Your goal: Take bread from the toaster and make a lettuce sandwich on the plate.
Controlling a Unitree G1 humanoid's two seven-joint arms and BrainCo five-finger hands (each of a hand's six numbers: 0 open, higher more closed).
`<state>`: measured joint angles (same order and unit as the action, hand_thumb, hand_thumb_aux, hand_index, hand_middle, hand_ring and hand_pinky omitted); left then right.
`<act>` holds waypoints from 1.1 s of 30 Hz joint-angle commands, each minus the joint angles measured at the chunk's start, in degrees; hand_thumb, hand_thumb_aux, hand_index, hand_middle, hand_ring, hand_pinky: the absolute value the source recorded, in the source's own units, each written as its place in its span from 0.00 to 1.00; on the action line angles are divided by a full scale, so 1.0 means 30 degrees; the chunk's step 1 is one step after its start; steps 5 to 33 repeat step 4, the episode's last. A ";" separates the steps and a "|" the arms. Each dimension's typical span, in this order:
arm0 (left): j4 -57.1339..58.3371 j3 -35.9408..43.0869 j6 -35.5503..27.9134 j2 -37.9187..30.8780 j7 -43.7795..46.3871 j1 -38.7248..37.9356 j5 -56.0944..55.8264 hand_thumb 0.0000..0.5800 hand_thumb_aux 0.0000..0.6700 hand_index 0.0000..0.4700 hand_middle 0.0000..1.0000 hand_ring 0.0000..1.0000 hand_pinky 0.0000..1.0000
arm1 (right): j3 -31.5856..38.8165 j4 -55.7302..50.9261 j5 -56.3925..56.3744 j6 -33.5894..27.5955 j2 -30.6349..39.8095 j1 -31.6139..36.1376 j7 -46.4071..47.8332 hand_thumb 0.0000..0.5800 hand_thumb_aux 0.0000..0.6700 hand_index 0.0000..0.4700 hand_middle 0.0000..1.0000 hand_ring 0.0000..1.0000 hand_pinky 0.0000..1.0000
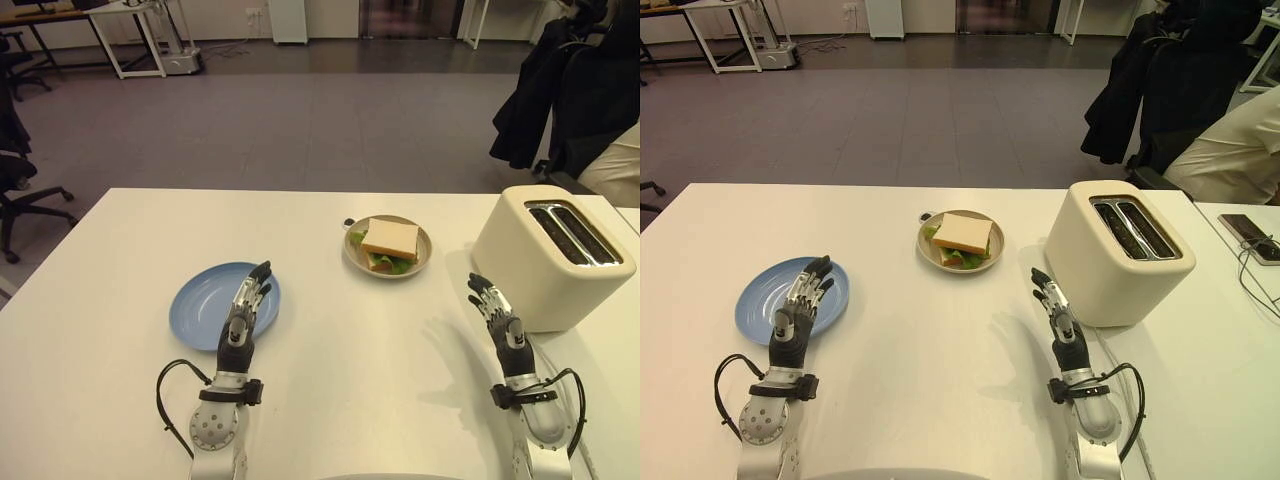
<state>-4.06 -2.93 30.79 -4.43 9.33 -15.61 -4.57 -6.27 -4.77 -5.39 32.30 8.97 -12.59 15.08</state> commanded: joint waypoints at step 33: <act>0.0605 0.0093 -0.0874 -0.0048 0.0027 0.0370 -0.0120 0.00 0.00 0.00 0.00 0.00 0.00 | -0.0198 -0.0332 -0.0636 -0.2298 -0.0282 0.0317 -0.0734 0.00 0.00 0.00 0.00 0.00 0.00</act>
